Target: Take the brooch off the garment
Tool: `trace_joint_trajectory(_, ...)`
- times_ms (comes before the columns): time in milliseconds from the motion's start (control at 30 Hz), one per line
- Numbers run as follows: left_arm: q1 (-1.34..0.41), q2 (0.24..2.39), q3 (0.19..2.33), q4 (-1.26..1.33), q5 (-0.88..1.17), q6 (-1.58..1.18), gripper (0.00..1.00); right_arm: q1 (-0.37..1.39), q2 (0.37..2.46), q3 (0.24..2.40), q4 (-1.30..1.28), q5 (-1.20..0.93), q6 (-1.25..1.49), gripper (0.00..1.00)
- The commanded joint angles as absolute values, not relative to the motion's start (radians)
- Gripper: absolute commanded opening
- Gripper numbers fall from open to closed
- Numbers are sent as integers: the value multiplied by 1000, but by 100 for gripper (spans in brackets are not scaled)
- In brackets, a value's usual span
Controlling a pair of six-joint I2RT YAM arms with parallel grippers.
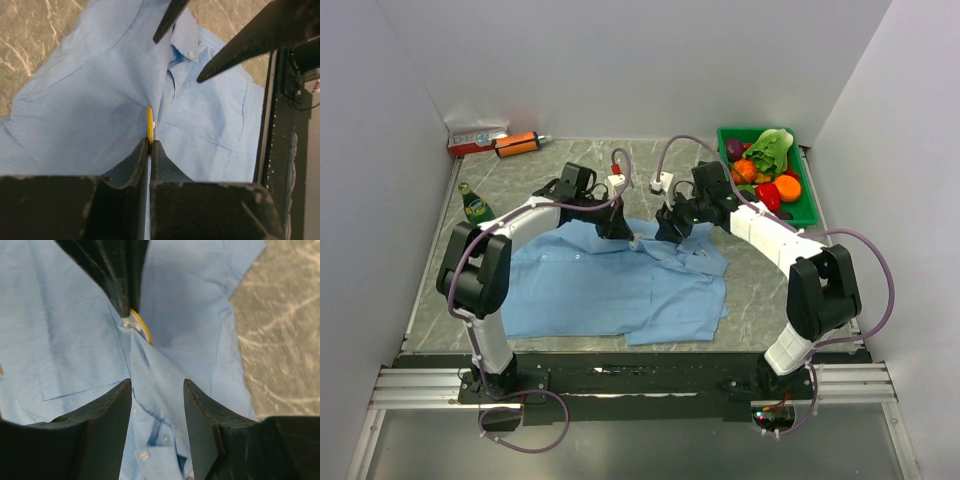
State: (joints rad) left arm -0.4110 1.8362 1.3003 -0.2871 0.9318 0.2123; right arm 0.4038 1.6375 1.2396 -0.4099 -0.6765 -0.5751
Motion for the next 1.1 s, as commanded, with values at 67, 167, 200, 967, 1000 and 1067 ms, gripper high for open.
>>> trace_joint_trajectory(67,-403,1864,1397,-379,1019,253,1,423,1689,1324,-416,-745,-660,55)
trace_joint_trajectory(167,-402,1881,1443,-457,1003,310,1,436,1706,1331,-400,-752,-669,57)
trace_joint_trajectory(200,-402,1884,1457,-480,993,345,1,440,1707,1333,-393,-753,-663,60)
trace_joint_trajectory(967,-377,2010,1723,-908,974,528,1,549,1717,1258,-216,-709,-745,62)
trace_joint_trajectory(1000,-376,2010,1724,-908,979,525,1,549,1718,1255,-213,-703,-747,62)
trace_joint_trajectory(1067,-373,2010,1721,-908,988,523,1,551,1724,1252,-210,-704,-741,62)
